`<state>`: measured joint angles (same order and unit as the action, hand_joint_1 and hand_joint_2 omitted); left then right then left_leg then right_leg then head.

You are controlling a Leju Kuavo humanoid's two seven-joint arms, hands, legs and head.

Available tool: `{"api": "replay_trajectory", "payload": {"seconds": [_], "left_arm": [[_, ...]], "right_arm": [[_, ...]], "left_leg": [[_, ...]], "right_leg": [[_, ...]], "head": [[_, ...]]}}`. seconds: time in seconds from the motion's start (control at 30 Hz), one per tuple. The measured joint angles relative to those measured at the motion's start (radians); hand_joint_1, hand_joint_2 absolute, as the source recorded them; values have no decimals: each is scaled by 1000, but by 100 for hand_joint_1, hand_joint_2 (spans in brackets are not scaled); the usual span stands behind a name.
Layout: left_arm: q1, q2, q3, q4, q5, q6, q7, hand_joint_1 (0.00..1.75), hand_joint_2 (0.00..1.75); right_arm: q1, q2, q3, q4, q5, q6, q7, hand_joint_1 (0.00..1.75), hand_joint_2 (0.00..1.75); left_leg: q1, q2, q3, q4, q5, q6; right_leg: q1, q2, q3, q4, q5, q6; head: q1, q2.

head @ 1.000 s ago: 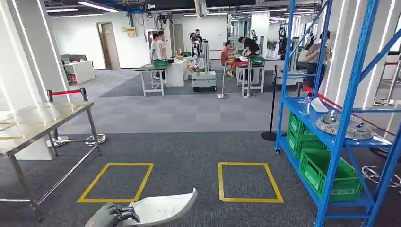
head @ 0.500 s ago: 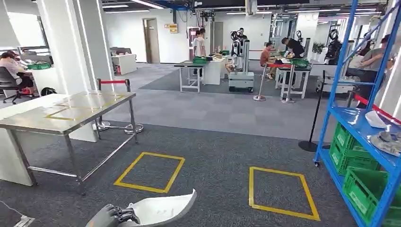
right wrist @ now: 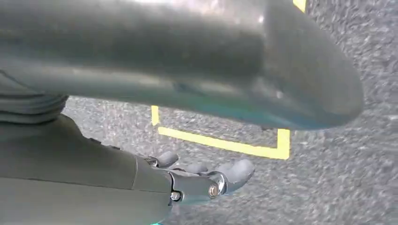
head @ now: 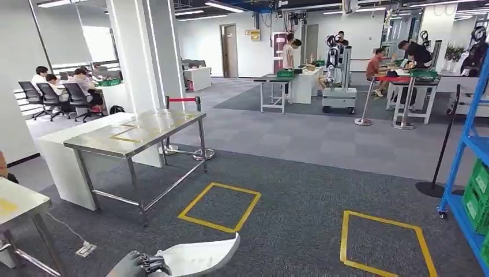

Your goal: Take the parts from the cabinet and place them on the table.

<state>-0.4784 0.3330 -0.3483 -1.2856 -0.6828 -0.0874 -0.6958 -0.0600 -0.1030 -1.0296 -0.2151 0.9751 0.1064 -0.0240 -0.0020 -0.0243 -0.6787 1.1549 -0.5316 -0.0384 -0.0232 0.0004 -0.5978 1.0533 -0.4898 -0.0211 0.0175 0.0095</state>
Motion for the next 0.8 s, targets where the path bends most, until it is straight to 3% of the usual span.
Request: {"api": "replay_trajectory", "payload": {"seconds": [0.07, 0.1, 0.13, 0.17, 0.2, 0.23, 0.27, 0.3, 0.4, 0.43, 0.47, 0.5, 0.53, 0.57, 0.6, 0.63, 0.67, 0.7, 0.73, 0.77, 0.8], "left_arm": [[4, -1, 0, 1, 0, 0, 0, 175, 175], [7, -1, 0, 3, -2, 0, 0, 175, 175], [6, -1, 0, 6, -5, 0, 0, 175, 175], [6, 0, 0, 6, -6, 0, 0, 175, 175], [3, 1, 0, 6, -8, 0, 0, 175, 175], [0, 1, 0, 6, -11, 0, 0, 175, 175], [-6, 2, 1, 5, -13, 0, 1, 175, 175], [-8, 1, 1, 3, -16, -1, 5, 175, 175], [-3, 14, 10, -5, -16, -2, 12, 175, 175], [2, 18, 13, -14, -16, -2, 12, 175, 175], [5, 19, 20, -26, -14, -2, 12, 175, 175], [4, 19, 21, -31, -15, -5, 12, 175, 175], [4, 19, 22, -32, -15, -11, 12, 175, 175], [6, 18, 22, -32, -15, -18, 11, 175, 175], [7, 16, 22, -32, -15, -21, 11, 175, 175], [6, 15, 22, -31, -16, -24, 11, 175, 175], [5, 15, 22, -31, -16, -24, 11, 175, 175], [3, 15, 22, -32, -16, -25, 11, 175, 175], [2, 15, 22, -32, -16, -26, 11, 175, 175], [1, 14, 22, -32, -16, -27, 11, 175, 175], [-1, 15, 22, -33, -17, -28, 12, 175, 175]], "right_arm": [[5, 3, 0, 0, 0, 4, 2, 0, 0], [5, 5, 0, 0, 1, 8, 4, 0, 0], [5, 8, 0, 0, 2, 9, 6, 0, 0], [4, 11, 0, 0, 2, 10, 6, 0, 0], [3, 13, 0, 0, 2, 13, 6, 0, 0], [3, 15, 0, 0, 2, 16, 6, 0, 0], [3, 15, 0, 0, 4, 18, 6, 0, 0], [2, 18, 0, 0, 7, 19, 6, 0, 0], [-5, 22, 0, 0, 17, 24, 2, 0, 0], [-7, 23, 0, 0, 17, 26, 2, 0, 0], [-10, 23, 1, 0, 17, 27, 2, 0, 0], [-9, 25, 1, 0, 16, 27, 5, 0, 0], [-5, 25, 1, 0, 15, 26, 6, 0, 0], [-2, 25, 1, 0, 15, 26, 6, 0, 0], [0, 26, 1, 0, 15, 26, 5, 0, 0], [0, 28, 1, 0, 16, 26, 5, 0, 0], [-1, 29, 1, 0, 16, 26, 3, 0, 0], [-1, 29, 1, 0, 16, 26, 2, 0, 0], [-1, 29, 1, 0, 16, 26, 2, 0, 0], [-2, 29, 1, 0, 16, 26, 2, 0, 0], [-1, 30, 1, 0, 16, 26, 0, 0, 0]], "left_leg": [[2, 14, -72, 152, -66, -3], [3, 14, -90, 190, -69, -3], [3, 15, -81, 175, -50, -2], [2, 19, -49, 116, -14, 2], [0, 33, 2, 21, 31, 6], [-5, 68, 51, -65, 64, 14], [-15, 112, 70, -113, 56, 21], [-19, 95, 77, -113, 62, 30], [-18, 56, 71, -121, 67, 44], [-5, 48, 84, -132, 75, 50], [-4, 38, 88, -136, 76, 54], [-2, 28, 88, -136, 77, 60], [-2, 15, 87, -136, 77, 62], [-2, 0, 86, -135, 77, 63], [-2, -15, 85, -133, 77, 63], [-1, -29, 85, -130, 76, 62], [0, -44, 85, -127, 75, 59], [2, -58, 86, -122, 72, 56], [3, -71, 85, -116, 69, 50], [3, -80, 79, -113, 67, 44], [0, -94, 73, -108, 66, 36]], "right_leg": [[3, -28, 0, 0, -3, -4], [5, -43, 0, 1, -4, -6], [5, -55, 1, 1, -5, -6], [6, -68, 3, 1, -6, -5], [7, -81, 7, 1, -9, -4], [8, -92, 12, 1, -12, -2], [12, -104, 16, 2, -15, 3], [14, -111, 16, 1, -18, 9], [16, -146, 31, -7, -20, 23], [14, -143, 28, -4, -27, 27], [9, -76, 23, 22, -43, 33], [6, -31, -10, 93, -81, 35], [6, -11, -52, 176, -117, 38], [6, -5, -93, 251, -142, 40], [6, -3, -119, 292, -146, 41], [6, -2, -124, 285, -125, 41], [4, -1, -103, 227, -80, 41], [2, 5, -64, 136, -29, 41], [-2, 31, -19, 39, 15, 43], [-9, 86, -6, 10, -4, 48], [-3, 75, -7, 2, 1, 42]], "head": [[-1, 0], [0, 0], [-1, 0], [-1, 0], [-1, 0], [-1, 0], [-2, 0], [-1, 0], [-1, 0], [-2, 0], [0, 0], [1, 0], [3, 0], [3, 0], [4, 0], [5, 0], [5, 0], [5, 0], [5, 0], [5, 0], [5, 0]]}}
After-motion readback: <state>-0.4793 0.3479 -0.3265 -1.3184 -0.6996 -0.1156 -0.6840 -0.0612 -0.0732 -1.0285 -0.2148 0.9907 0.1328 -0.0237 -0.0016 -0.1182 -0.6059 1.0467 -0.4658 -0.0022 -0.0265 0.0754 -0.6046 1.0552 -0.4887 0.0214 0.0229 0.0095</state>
